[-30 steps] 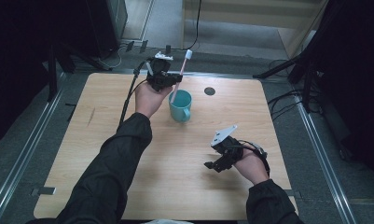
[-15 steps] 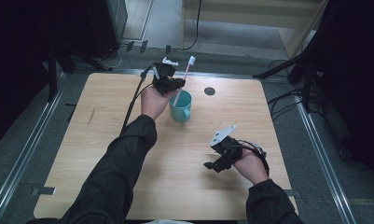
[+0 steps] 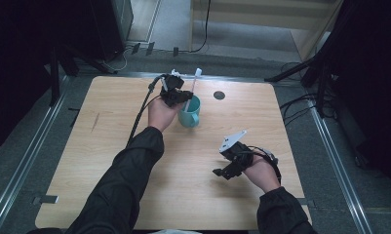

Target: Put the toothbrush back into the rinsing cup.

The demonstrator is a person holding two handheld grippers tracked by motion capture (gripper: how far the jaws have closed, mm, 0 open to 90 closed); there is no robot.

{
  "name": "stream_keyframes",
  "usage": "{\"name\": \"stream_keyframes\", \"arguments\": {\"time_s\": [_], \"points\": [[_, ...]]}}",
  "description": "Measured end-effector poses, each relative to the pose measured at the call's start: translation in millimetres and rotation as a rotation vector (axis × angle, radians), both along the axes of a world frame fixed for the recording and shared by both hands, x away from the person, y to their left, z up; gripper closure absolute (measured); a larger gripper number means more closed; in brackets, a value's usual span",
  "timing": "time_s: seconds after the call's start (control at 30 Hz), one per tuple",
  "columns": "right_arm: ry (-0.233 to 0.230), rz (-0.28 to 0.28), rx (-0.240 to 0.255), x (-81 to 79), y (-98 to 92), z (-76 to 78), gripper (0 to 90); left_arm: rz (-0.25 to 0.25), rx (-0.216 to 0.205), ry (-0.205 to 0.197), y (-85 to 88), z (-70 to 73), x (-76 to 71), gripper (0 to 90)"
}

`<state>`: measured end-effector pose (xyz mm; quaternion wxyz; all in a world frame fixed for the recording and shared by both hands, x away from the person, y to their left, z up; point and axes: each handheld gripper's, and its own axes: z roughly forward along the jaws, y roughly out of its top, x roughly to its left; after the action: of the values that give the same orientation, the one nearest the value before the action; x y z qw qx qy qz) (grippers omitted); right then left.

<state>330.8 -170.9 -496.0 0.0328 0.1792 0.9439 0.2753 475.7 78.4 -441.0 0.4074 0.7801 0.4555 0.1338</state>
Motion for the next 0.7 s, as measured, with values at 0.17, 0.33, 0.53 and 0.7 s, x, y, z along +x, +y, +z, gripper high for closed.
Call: {"name": "stream_keyframes", "arguments": {"time_s": [0.17,0.33,0.53,0.7], "points": [[0.001,0.0,-0.001,-0.1,0.4,0.0,21.8,0.0,0.011,0.015,-1.4,-6.0,-1.5,83.9],[0.002,-0.001,-0.001,0.0,0.5,-0.2,21.8,-0.012,0.027,0.04,-4.1,-14.2,-6.7,83.7],[0.0,0.004,-0.005,-0.1,1.8,-0.1,21.8,-0.012,0.048,0.056,-2.8,-17.8,-7.0,83.5],[0.002,0.002,-0.004,0.3,1.5,0.1,21.8,-0.012,0.049,0.056,-1.5,-16.2,-5.8,83.1]]}}
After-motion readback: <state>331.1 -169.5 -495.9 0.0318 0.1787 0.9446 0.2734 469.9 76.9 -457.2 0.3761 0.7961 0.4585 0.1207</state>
